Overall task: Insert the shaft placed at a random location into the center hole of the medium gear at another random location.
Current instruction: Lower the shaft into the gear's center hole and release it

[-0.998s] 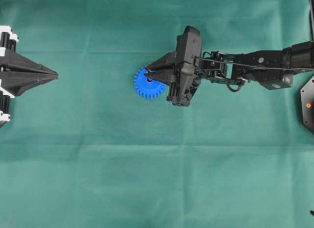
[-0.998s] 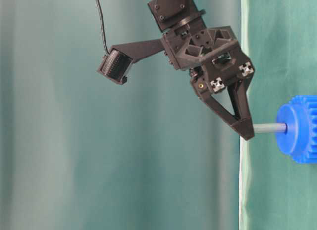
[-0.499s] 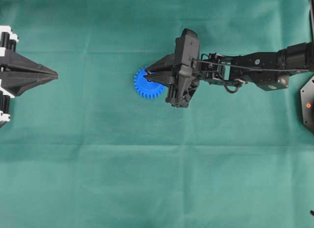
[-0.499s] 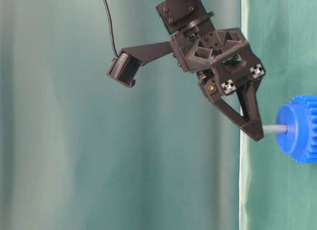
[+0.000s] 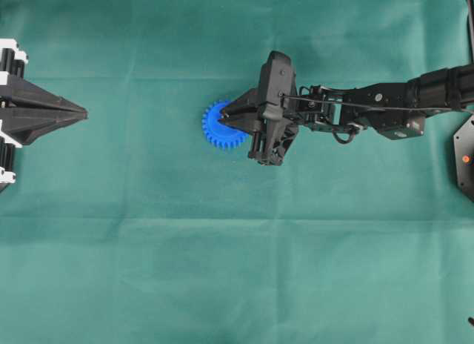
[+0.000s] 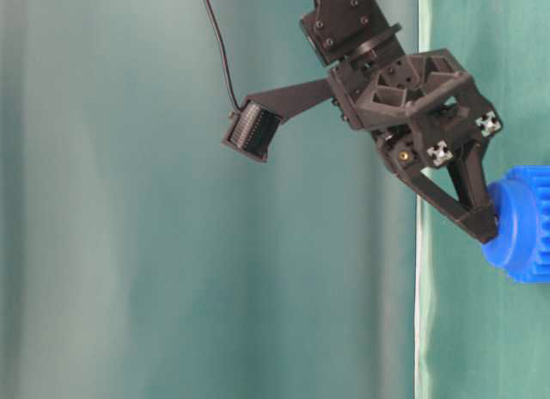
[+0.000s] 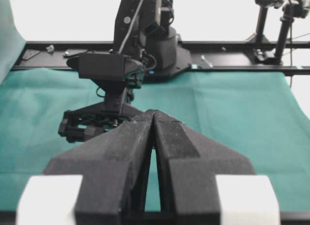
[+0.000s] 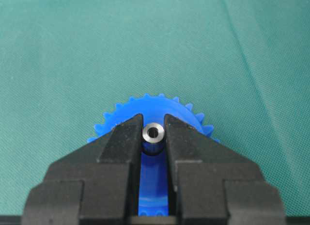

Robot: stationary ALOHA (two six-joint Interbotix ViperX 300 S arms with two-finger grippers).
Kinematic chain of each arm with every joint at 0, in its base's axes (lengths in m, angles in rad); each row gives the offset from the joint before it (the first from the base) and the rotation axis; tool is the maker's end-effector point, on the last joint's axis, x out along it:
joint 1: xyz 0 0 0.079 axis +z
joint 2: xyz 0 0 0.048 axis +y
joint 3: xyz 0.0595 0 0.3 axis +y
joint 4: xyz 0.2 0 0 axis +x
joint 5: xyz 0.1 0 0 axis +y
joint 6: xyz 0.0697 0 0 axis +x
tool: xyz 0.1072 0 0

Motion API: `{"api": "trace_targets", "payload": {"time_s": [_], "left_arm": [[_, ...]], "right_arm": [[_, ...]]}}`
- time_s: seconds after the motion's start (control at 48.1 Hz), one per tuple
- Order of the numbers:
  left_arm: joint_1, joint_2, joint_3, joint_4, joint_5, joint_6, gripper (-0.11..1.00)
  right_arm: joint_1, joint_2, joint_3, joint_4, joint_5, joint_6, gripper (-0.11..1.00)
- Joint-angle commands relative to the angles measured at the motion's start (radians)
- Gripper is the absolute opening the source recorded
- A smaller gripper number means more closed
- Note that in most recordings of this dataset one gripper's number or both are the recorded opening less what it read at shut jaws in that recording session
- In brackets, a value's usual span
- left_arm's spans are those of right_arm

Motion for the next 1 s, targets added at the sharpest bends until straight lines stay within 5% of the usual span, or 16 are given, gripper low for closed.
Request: {"api": "trace_targets", "payload": {"time_s": [0.0, 0.707, 0.977], "left_arm": [[-0.002, 0.008, -0.011, 0.002, -0.006, 0.000, 0.00], [-0.002, 0.008, -0.012, 0.000, -0.006, -0.002, 0.00], [-0.002, 0.008, -0.011, 0.002, -0.005, 0.000, 0.00]], "right_arm": [[0.000, -0.015, -0.023, 0.005, -0.014, 0.000, 0.13], [0.000, -0.017, -0.021, 0.005, -0.009, 0.005, 0.15], [0.006, -0.034, -0.021, 0.009, 0.008, 0.009, 0.85]]}}
